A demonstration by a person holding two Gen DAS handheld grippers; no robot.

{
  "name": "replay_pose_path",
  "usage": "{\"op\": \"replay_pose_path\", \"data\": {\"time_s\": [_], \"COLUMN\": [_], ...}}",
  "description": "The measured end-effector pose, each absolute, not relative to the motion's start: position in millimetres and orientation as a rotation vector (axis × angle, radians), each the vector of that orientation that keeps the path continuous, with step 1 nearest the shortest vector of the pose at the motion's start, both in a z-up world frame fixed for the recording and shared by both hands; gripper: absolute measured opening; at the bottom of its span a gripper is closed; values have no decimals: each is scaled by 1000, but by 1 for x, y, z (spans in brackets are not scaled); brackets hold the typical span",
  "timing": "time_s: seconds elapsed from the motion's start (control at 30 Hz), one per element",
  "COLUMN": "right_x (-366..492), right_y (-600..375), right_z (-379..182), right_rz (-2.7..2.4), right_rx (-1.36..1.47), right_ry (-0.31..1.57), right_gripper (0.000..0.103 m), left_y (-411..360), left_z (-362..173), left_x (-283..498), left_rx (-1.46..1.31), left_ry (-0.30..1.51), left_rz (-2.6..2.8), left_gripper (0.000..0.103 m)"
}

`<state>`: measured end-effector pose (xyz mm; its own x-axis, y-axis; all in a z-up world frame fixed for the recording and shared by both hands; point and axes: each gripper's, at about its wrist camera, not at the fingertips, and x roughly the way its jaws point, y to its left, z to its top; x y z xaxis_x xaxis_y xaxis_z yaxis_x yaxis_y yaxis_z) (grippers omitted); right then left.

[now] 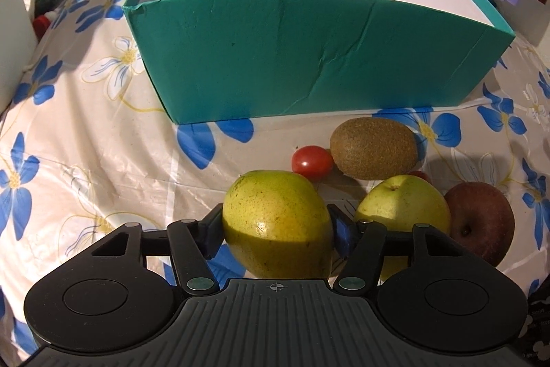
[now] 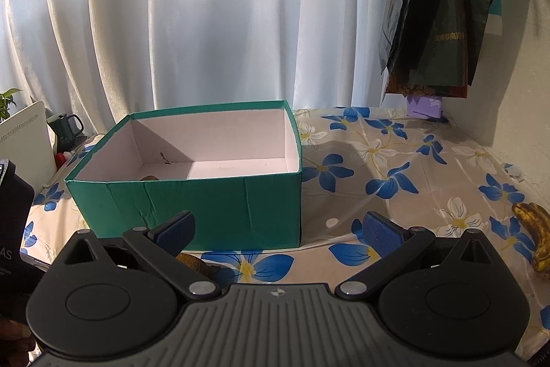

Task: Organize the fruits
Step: 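Grasp the yellow pear with the left tool while the right tool grasps another kiwi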

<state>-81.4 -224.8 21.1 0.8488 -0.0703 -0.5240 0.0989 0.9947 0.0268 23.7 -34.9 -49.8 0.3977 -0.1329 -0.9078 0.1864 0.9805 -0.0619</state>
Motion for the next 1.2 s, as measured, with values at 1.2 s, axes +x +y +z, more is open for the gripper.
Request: {"op": "replay_pose_path", "data": {"time_s": [1.2], "right_x": [15], "right_y": [-141], "right_z": [-39], "right_rz": [128], "right_rx": [3], "right_ry": [958], "right_gripper": [73], "left_y": [44], "left_z": [-6], "left_x": [5], "left_rx": [-62], "left_ry": [997], "left_rz": [-148], "left_gripper": [65]}}
